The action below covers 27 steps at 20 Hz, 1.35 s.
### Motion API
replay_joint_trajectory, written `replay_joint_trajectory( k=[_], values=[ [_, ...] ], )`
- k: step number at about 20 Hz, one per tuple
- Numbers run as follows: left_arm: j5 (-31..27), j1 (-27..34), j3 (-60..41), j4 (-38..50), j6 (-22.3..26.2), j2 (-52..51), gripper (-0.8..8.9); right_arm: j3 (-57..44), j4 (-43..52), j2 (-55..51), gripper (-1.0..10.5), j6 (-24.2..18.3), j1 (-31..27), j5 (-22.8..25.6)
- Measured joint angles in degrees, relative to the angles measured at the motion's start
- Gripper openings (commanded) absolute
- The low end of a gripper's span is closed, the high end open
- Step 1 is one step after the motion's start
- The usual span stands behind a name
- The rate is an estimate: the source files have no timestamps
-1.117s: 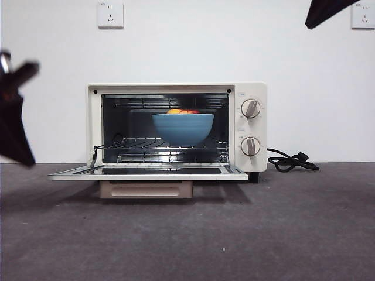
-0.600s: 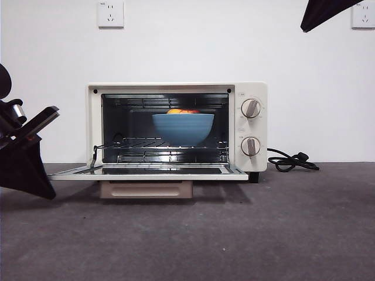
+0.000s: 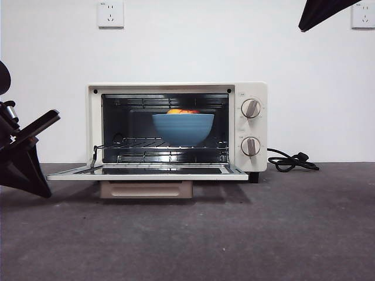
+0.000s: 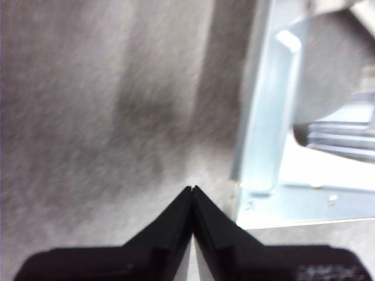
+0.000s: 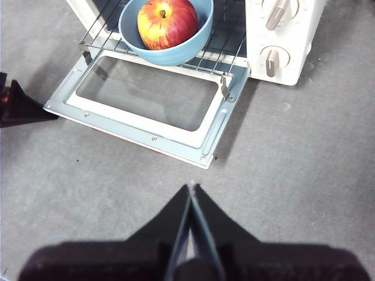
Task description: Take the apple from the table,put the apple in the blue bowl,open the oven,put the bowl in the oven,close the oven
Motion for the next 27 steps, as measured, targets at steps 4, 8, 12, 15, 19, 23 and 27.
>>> replay_joint_trajectory(
  k=[4, 8, 12, 15, 19, 23, 27],
  values=[
    [2.0, 0.1, 0.0, 1.9, -1.8, 0.0, -0.08, 0.0, -0.3, 0.0, 0.0, 0.3, 0.0, 0.0],
    [3.9, 0.4, -0.3, 3.0, -3.1, 0.0, -0.08, 0.0, -0.3, 0.0, 0.0, 0.5, 0.0, 0.0],
    [10.7, 0.9, -0.7, 9.7, -7.3, 0.3, -0.08, 0.0, -0.3, 0.0, 0.0, 0.7, 0.0, 0.0],
    [12.7, 0.9, -0.6, 13.0, -10.5, 0.3, -0.08, 0.0, -0.3, -0.1, 0.0, 0.8, 0.0, 0.0],
    [13.4, 0.9, -0.6, 15.0, -12.8, 0.3, -0.08, 0.0, -0.5, -0.6, 0.0, 0.9, 0.0, 0.0],
    [13.7, 0.9, 0.8, 15.2, -14.7, 0.3, -0.08, 0.0, -0.7, -0.7, 0.0, 0.9, 0.0, 0.0],
    [14.1, 0.9, 6.4, 16.1, -16.0, 0.2, -0.08, 0.0, -0.7, -0.7, 0.0, 0.9, 0.0, 0.0]
  ],
)
